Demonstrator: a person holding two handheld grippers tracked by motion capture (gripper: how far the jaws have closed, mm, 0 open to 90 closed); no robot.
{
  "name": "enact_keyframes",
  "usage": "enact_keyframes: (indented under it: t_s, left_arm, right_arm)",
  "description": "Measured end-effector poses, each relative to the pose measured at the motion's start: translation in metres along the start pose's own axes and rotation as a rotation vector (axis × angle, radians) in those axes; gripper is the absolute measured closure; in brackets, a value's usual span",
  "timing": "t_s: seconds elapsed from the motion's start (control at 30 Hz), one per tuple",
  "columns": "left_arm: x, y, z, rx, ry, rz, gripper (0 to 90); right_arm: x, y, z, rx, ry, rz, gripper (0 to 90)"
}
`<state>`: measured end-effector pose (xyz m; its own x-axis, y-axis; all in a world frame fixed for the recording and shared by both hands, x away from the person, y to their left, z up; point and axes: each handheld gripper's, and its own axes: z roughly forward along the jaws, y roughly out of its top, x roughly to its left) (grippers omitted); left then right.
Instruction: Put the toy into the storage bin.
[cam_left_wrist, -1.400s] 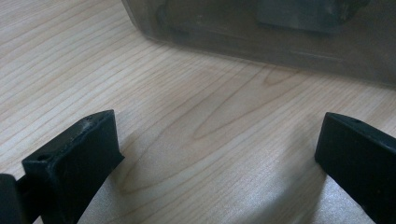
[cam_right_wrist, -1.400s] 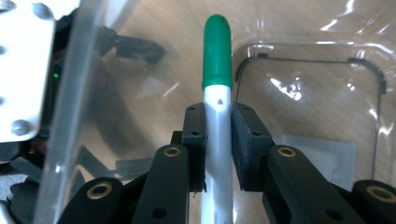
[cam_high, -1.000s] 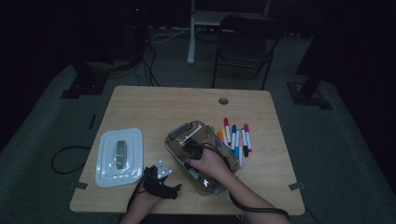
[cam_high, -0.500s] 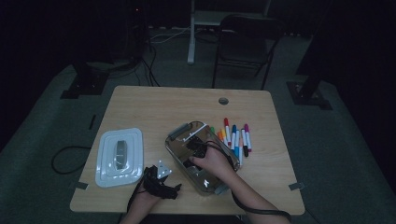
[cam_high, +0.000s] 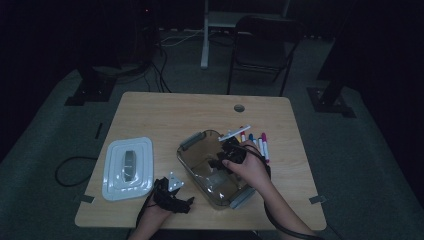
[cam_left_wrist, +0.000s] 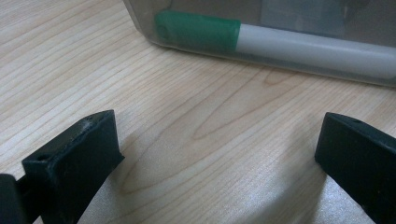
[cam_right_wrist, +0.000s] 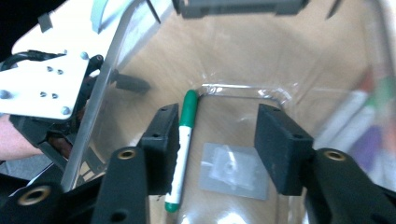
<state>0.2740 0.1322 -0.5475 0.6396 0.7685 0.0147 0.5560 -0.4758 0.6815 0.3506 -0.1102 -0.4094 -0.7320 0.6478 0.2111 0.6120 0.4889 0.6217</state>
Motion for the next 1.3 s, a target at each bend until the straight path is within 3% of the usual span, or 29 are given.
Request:
enact_keyframes:
  t_s: [0.13,0.2,0.33,0.4,0.53,0.57,0.6,0.63,0.7,0.77,0.93,1.13,1.2,1.23,1.3]
  left_arm:
    - [0.0,0.0,0.0,0.0,0.0,0.0,0.5]
    - [0.0,0.0,0.0,0.0,0.0,0.0,0.5]
    - [0.0,0.0,0.0,0.0,0.0,0.0,0.5]
    - [0.0,0.0,0.0,0.0,0.0,0.0,0.5]
    - [0.0,0.0,0.0,-0.002,0.0,0.0,0.5]
    - [0.0,0.0,0.0,-0.002,0.0,0.0,0.5]
    - [0.0,0.0,0.0,-0.002,0.0,0.0,0.5]
    - [0.0,0.0,0.0,-0.002,0.001,0.0,0.5]
    - [0.0,0.0,0.0,-0.001,0.001,0.0,0.5]
    - [0.0,0.0,0.0,-0.001,0.001,0.0,0.5]
    - [0.0,0.0,0.0,0.0,0.0,0.0,0.5]
    - [0.0,0.0,0.0,0.0,0.0,0.0,0.5]
    - [0.0,0.0,0.0,-0.001,0.0,0.0,0.5]
    - [0.0,0.0,0.0,-0.001,0.0,0.0,0.5]
    - [0.0,0.0,0.0,0.0,0.0,0.001,0.5]
  right_arm:
    - [-0.006,-0.005,-0.018,-0.079,-0.009,-0.001,44.6]
    - [-0.009,-0.008,-0.027,-0.108,-0.034,-0.009,41.3]
    - [-0.02,-0.015,-0.04,-0.169,-0.057,-0.011,45.5]
    - [-0.026,-0.018,-0.045,-0.211,-0.096,-0.035,44.1]
    - [-0.04,-0.027,-0.057,-0.265,-0.186,0.003,40.3]
    - [-0.04,-0.027,-0.057,-0.265,-0.186,0.003,40.3]
    - [-0.044,-0.029,-0.059,-0.278,-0.211,0.012,39.9]
    - [-0.056,-0.034,-0.062,-0.299,-0.267,0.026,38.6]
    - [-0.068,-0.04,-0.064,-0.312,-0.314,0.049,39.0]
    - [-0.08,-0.046,-0.062,-0.314,-0.363,0.063,38.6]
    - [-0.114,-0.067,-0.051,-0.328,-0.434,0.154,43.5]
    - [-0.147,-0.087,-0.031,-0.271,-0.474,0.238,45.7]
    - [-0.158,-0.091,-0.024,-0.237,-0.521,0.26,45.9]
    - [-0.162,-0.093,-0.022,-0.232,-0.511,0.29,52.5]
    - [-0.172,-0.095,-0.017,-0.216,-0.484,0.338,53.1]
